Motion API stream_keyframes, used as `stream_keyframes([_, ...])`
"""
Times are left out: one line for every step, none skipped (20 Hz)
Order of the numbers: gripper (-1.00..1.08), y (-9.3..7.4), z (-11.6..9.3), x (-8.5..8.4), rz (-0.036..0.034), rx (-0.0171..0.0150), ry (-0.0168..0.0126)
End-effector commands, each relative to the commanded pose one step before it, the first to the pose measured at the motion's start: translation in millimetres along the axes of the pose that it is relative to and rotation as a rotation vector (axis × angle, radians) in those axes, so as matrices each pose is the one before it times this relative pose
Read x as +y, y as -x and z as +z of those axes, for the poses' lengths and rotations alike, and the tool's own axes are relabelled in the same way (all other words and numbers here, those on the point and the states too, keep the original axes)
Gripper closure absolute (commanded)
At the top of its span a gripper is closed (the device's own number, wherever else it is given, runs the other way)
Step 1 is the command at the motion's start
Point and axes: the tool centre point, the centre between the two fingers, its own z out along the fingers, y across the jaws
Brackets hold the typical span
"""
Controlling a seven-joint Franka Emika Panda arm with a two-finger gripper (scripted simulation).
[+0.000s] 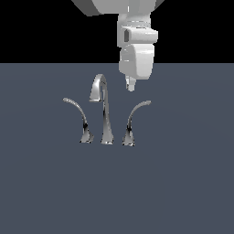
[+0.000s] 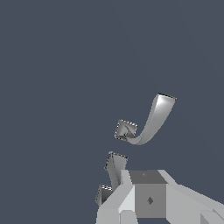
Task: Turn on the faucet by rotating a designated handle.
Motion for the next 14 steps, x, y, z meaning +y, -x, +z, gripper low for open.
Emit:
stream_keyframes([1.08,-12.50,11.54,-5.63,0.06998,0.00239,-0.00232])
stream_keyframes([1.08,-4.44,4.09,-1.99,0.02467,0.00068,-0.00060])
stream_keyframes([1.08,-4.23,3.86,-1.89,0.02344,0.00062,-0.00058])
stream_keyframes([1.08,-4.00,3.62,-1.78,0.02214,0.00056,-0.00056])
stream_keyframes([1.08,-3.77,3.38,-1.66,0.02081,0.00049,-0.00054])
stream_keyframes([1.08,-3.52,3.14,-1.55,0.01942,0.00044,-0.00051])
stream_keyframes([1.08,-3.26,2.89,-1.43,0.01793,0.00040,-0.00047])
stream_keyframes([1.08,-2.98,2.63,-1.31,0.01638,0.00036,-0.00044])
stream_keyframes([1.08,-2.69,2.36,-1.18,0.01475,0.00031,-0.00040])
stream_keyframes([1.08,-2.38,2.09,-1.05,0.01309,0.00025,-0.00036])
stream_keyframes([1.08,-2.08,1.81,-0.91,0.01142,0.00019,-0.00032])
stream_keyframes([1.08,-1.77,1.52,-0.77,0.00971,0.00012,-0.00027])
stream_keyframes([1.08,-1.47,1.23,-0.62,0.00802,0.00005,-0.00023])
stream_keyframes([1.08,-1.17,0.94,-0.47,0.00633,-0.00004,-0.00019])
